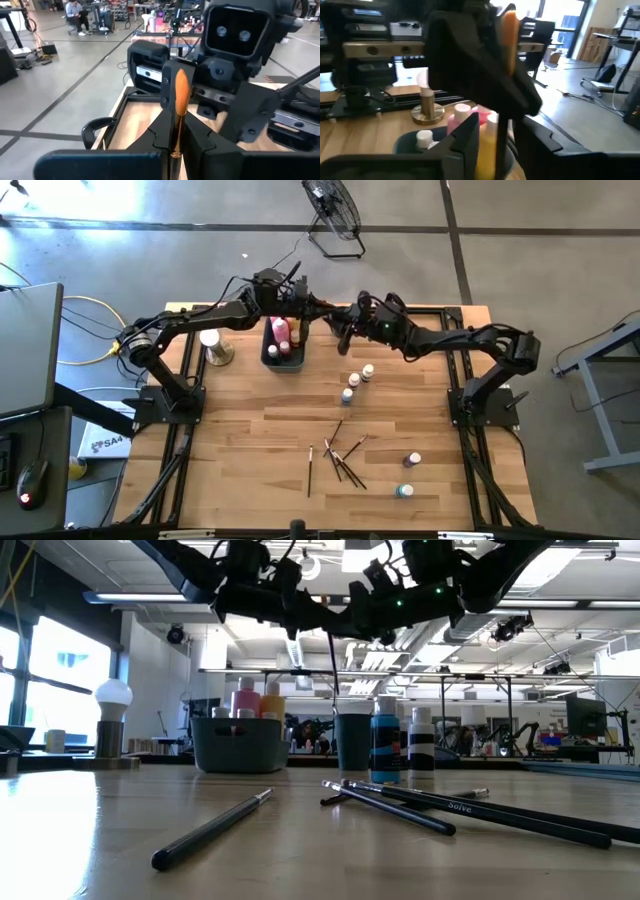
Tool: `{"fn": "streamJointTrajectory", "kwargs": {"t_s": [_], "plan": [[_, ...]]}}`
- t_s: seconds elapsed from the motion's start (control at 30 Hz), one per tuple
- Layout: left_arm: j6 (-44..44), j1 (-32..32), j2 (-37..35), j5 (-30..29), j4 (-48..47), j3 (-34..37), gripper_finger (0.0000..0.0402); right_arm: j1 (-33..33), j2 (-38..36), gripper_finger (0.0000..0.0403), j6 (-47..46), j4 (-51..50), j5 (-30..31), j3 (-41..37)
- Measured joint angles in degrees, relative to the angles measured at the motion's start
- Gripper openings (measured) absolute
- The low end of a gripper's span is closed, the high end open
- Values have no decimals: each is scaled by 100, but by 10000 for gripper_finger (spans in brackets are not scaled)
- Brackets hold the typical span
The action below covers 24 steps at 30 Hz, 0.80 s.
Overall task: Pick & Place Paint Supplies
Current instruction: Put the gold paint brush into the green bin
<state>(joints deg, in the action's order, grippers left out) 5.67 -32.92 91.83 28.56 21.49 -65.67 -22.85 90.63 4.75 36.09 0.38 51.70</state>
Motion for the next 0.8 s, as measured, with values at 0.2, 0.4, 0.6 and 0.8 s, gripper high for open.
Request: {"fn": "streamJointTrajectory", "kwargs": {"t_s": [0.2,0.4,0.6,0.8], "plan": [[13,-5,-2,-17,-135,0,14,-7,0,65,2,39,-58,0],[48,-3,-7,-37,-174,0,14,-19,0,33,-22,29,-153,0],[10,-5,-7,60,-163,0,14,-24,0,22,-24,47,-234,0],[3,34,-7,87,-152,0,14,-22,-2,20,-37,54,-240,0]]}}
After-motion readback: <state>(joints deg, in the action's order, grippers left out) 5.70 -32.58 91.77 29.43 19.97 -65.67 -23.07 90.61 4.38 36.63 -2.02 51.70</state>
